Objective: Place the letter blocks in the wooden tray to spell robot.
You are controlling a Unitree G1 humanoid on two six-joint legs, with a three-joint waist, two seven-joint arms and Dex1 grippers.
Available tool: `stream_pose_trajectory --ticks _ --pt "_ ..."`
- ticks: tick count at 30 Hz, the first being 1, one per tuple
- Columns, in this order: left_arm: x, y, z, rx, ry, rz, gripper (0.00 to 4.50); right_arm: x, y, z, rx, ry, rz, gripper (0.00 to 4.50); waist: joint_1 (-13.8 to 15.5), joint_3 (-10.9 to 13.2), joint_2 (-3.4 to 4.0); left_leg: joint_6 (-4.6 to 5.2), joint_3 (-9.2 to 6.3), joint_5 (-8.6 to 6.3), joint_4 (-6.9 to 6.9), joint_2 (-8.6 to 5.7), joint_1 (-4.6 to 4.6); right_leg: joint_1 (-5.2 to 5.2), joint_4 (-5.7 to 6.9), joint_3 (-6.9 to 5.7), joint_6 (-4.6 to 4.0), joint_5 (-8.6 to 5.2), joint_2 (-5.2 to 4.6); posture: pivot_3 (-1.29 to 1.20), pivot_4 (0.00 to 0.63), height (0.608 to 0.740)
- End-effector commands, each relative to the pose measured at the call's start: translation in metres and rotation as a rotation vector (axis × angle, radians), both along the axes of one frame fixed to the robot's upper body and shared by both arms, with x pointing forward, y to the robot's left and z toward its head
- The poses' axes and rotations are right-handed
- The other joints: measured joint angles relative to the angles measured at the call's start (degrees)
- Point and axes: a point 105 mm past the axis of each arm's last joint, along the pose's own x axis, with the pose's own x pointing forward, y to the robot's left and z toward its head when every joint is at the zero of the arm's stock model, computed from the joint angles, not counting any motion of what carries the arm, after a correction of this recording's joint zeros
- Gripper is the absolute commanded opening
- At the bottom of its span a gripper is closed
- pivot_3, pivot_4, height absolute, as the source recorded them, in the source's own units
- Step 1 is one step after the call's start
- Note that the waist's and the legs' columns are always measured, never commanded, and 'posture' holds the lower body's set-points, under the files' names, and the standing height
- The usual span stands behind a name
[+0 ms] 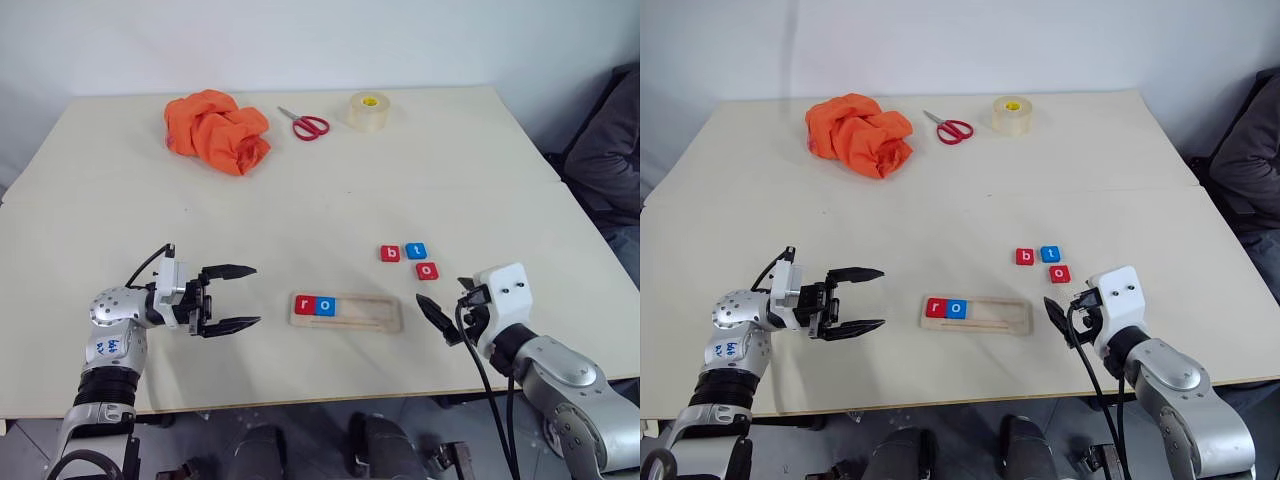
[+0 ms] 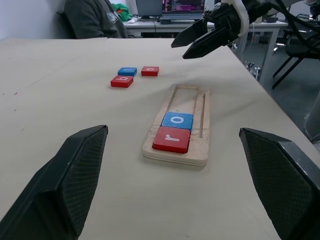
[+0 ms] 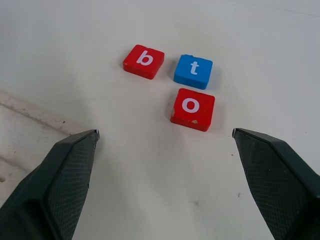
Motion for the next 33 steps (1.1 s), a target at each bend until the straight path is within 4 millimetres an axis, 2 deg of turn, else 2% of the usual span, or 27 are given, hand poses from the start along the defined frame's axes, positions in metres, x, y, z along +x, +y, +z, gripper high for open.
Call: stream_pose_trajectory --ticks 1,4,9,12,16,19,21,26,33 --pt "-0.007 0.0 0.008 -0.001 -0.031 -0.057 4.47 -0.001 -0.005 0.011 -0.004 -0.044 0.005 4.5 0.0 0.0 0.0 0.0 0.01 0.0 0.0 0.0 0.0 0.0 0.0 0.0 0.0 0.0 0.0 0.0 0.15 0.74" --pt "-0.007 -0.001 0.008 -0.002 -0.031 -0.057 4.47 0.001 -0.004 0.013 -0.004 -0.052 0.013 4.5 0.0 0.0 0.0 0.01 0.0 0.0 0.0 0.0 0.0 0.0 0.0 0.0 0.0 0.0 0.0 0.0 0.15 0.74" --pt "-0.009 -0.003 0.009 -0.009 -0.027 -0.066 4.47 0.012 0.01 0.026 0.008 -0.089 0.07 4.5 -0.2 0.0 0.0 0.01 0.01 0.0 0.0 0.0 0.01 0.0 0.0 0.01 0.0 0.0 0.0 0.0 0.15 0.74" --pt "-0.013 -0.007 0.01 -0.015 -0.023 -0.085 4.47 0.021 0.021 0.033 0.023 -0.097 0.109 4.5 -0.1 0.0 0.0 0.01 0.0 0.0 0.0 0.02 0.01 -0.01 0.01 0.0 0.0 0.0 0.01 0.0 0.15 0.74" --pt "-0.02 -0.013 0.011 -0.017 -0.005 -0.128 4.47 0.043 0.045 0.038 0.04 -0.101 0.135 4.5 -0.4 0.0 -0.01 0.01 0.03 0.0 -0.01 0.02 -0.01 -0.04 0.01 0.0 -0.01 -0.01 -0.01 0.0 0.15 0.74" --pt "-0.023 -0.014 0.01 -0.011 0.003 -0.132 4.47 0.049 0.057 0.035 0.055 -0.092 0.146 4.5 -0.2 0.0 -0.01 0.01 0.0 0.0 -0.04 0.02 -0.02 -0.06 0.02 -0.01 -0.04 -0.03 0.01 0.0 0.15 0.74" --pt "-0.025 -0.012 0.009 -0.007 0.009 -0.131 4.47 0.062 0.066 0.027 0.044 -0.075 0.131 4.5 -0.2 0.0 -0.02 0.01 0.02 -0.01 -0.04 0.02 -0.07 -0.1 0.0 -0.01 -0.05 -0.03 0.01 0.0 0.15 0.74" --pt "-0.029 -0.01 0.008 -0.004 0.016 -0.128 4.47 0.078 0.068 0.017 0.03 -0.063 0.067 4.5 -0.3 0.0 -0.02 0.02 0.06 -0.02 -0.03 0.01 -0.11 -0.15 0.0 0.0 -0.03 -0.02 -0.01 0.0 0.15 0.74" --pt "-0.035 -0.008 0.006 -0.009 0.02 -0.106 4.47 0.08 0.069 0.011 0.044 -0.07 0.01 4.5 -0.6 0.0 -0.02 0.02 0.07 -0.03 -0.04 0.02 -0.16 -0.21 0.0 0.0 -0.03 -0.02 0.0 0.0 0.15 0.74"
